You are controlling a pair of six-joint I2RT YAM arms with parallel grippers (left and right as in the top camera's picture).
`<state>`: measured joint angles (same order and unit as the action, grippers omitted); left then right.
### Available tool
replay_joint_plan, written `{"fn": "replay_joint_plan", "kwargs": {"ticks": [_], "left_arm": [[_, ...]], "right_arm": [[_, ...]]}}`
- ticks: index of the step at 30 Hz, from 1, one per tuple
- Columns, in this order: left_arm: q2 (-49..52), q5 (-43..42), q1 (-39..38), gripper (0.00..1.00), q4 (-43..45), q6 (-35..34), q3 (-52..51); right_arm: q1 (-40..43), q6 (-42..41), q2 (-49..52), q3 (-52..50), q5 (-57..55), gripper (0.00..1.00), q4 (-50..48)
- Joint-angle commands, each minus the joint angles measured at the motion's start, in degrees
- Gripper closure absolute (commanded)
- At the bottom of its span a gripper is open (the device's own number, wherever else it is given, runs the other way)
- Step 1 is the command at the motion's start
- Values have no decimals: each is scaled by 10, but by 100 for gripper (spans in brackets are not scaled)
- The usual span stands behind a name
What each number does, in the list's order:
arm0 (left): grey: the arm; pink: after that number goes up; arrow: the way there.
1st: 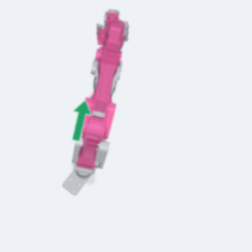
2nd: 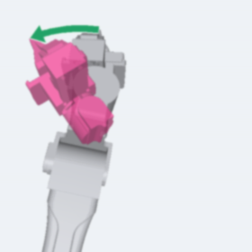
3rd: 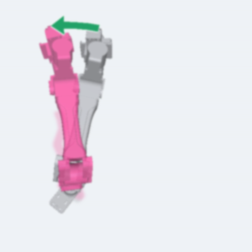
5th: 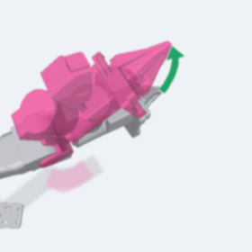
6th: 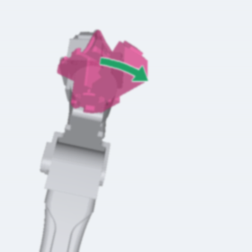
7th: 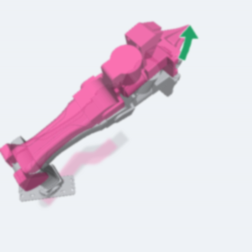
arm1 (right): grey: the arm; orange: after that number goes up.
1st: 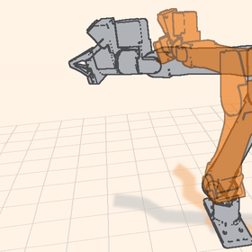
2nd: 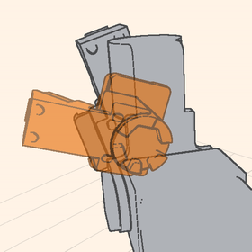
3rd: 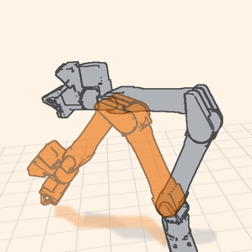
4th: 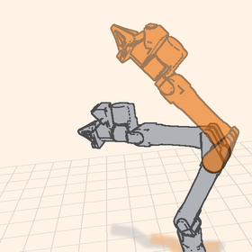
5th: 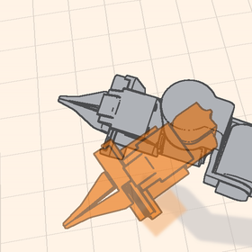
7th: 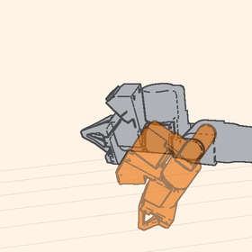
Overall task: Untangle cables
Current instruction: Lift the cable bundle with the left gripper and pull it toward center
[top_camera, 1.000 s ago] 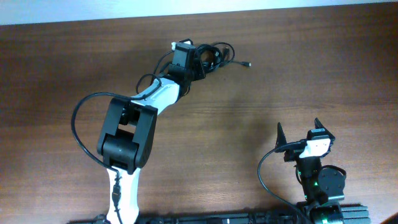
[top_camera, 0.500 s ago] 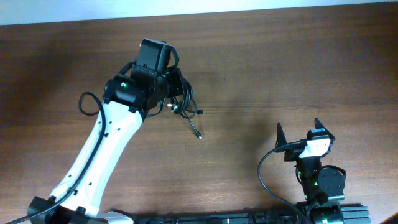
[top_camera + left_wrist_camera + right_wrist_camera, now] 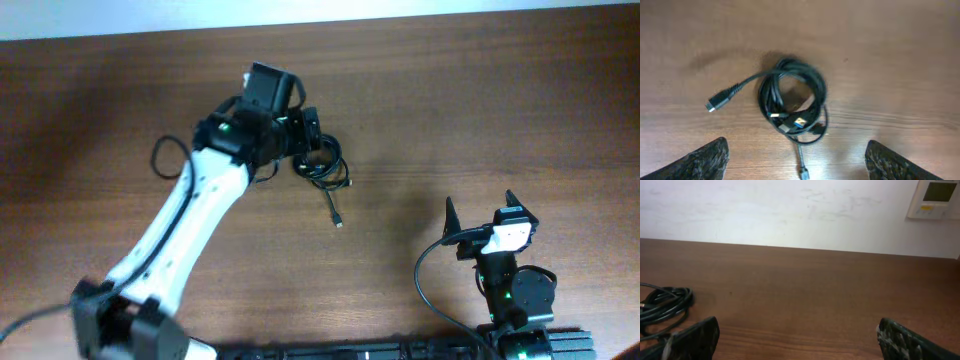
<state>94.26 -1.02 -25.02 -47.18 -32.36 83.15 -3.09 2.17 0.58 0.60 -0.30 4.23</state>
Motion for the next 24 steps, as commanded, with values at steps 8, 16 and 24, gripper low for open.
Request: {"fn": "replay_joint_plan", "kwargs": {"ticks": [8, 16, 24], "left_arm": [[169, -67, -10, 30, 154, 200, 1], [270, 7, -91, 54, 222, 73, 1], [270, -2, -85, 71, 132, 61, 50]], "right_arm": [[-3, 4, -4, -3, 1, 1, 3], [-3, 4, -4, -3, 1, 1, 3], [-3, 4, -4, -3, 1, 1, 3]]}}
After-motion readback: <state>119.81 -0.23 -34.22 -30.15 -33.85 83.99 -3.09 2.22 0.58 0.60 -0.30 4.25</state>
